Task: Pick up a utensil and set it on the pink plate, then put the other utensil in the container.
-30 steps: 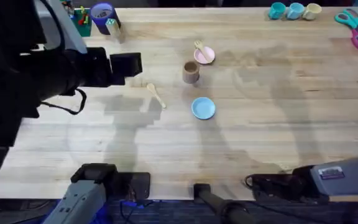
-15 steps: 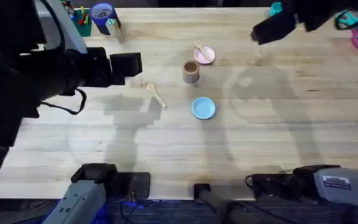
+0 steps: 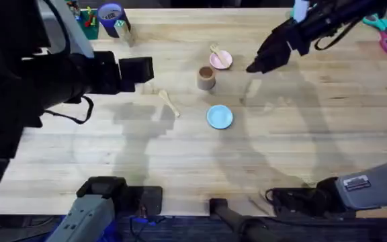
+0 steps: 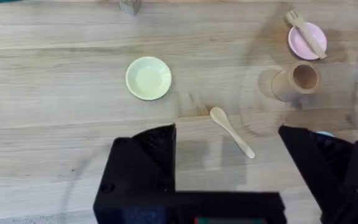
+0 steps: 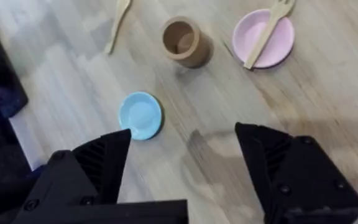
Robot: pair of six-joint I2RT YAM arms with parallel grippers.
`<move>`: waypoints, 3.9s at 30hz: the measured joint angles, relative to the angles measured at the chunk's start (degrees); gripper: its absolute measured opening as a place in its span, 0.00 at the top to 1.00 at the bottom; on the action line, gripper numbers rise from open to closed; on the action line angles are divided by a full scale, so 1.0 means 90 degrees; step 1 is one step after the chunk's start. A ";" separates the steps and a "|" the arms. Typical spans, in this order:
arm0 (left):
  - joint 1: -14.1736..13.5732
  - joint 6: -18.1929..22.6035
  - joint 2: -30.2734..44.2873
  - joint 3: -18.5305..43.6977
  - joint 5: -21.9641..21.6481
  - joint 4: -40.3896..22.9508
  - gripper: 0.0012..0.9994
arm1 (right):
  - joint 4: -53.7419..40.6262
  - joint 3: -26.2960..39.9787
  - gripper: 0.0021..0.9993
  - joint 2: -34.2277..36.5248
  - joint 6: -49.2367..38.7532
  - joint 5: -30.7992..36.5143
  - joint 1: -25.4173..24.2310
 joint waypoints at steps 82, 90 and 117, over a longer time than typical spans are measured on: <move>-0.1876 -0.4654 0.3936 0.1018 -0.1222 -0.0425 0.01 | 0.0382 -0.0313 0.00 -0.0015 -0.2640 -0.1340 -0.0416; -0.1953 -0.5023 0.4252 0.1018 -0.1223 -0.0424 0.01 | 0.0382 -0.0313 0.00 -0.0015 -0.2640 -0.1340 -0.0416; -0.1953 -0.5139 0.5513 0.1027 -0.1149 -0.0238 0.01 | 0.0383 -0.0313 0.00 -0.0015 -0.2640 -0.1340 -0.0416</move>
